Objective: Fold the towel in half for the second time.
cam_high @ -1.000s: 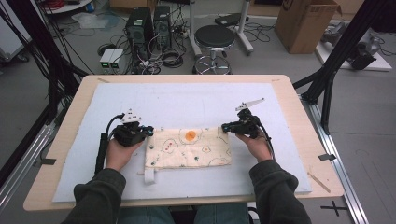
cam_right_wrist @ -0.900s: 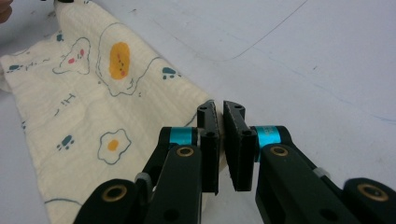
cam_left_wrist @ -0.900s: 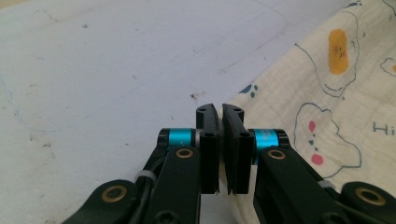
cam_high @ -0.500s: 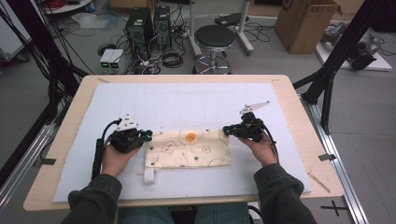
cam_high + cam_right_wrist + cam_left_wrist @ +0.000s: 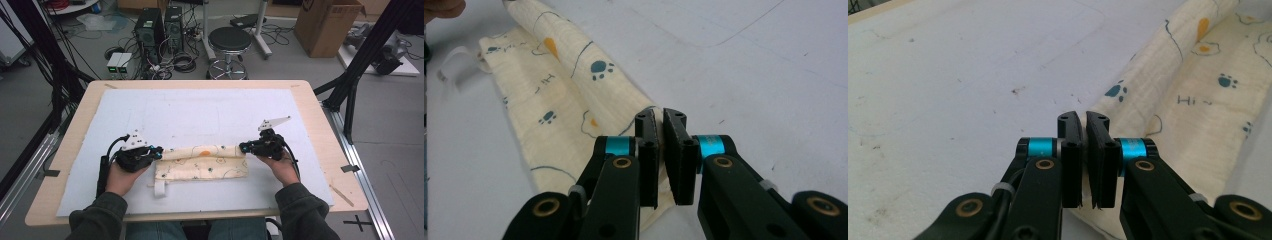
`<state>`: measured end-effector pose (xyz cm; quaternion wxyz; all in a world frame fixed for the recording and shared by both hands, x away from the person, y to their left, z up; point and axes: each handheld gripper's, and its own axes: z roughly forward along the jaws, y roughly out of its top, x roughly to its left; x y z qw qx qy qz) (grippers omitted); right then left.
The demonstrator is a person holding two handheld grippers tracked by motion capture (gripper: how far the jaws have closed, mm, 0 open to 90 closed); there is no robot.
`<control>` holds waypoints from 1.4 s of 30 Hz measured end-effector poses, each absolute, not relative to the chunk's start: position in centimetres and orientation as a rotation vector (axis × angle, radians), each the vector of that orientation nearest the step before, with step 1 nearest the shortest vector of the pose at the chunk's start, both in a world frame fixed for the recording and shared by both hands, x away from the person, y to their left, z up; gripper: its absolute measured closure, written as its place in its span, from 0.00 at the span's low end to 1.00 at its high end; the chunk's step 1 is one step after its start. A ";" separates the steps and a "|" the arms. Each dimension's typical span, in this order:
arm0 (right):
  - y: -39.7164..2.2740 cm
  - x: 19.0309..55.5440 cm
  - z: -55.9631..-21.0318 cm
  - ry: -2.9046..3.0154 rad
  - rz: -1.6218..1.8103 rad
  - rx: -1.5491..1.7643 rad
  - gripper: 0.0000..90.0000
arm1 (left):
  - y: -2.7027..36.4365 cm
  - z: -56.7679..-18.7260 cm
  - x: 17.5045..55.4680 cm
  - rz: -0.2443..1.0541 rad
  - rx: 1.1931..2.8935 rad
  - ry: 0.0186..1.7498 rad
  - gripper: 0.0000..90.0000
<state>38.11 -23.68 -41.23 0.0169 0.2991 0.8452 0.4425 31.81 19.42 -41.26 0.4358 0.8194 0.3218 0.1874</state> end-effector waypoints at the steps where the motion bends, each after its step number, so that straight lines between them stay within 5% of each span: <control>1: -23.8 37.9 -41.2 2.625 1.380 0.923 0.94 | 19.4 -41.2 31.6 0.470 2.045 0.796 0.94; 28: -24.0 33.6 -42.4 2.676 1.341 0.837 0.93 | 19.4 -42.3 27.4 0.463 2.127 0.656 0.93; 36: -24.1 32.6 -42.7 2.697 1.356 0.833 0.86 | 19.6 -42.3 26.8 0.396 2.127 0.636 0.74; 42: -24.3 31.8 -41.8 2.691 1.385 0.801 0.72 | 20.3 -41.0 26.3 0.385 2.045 0.614 0.61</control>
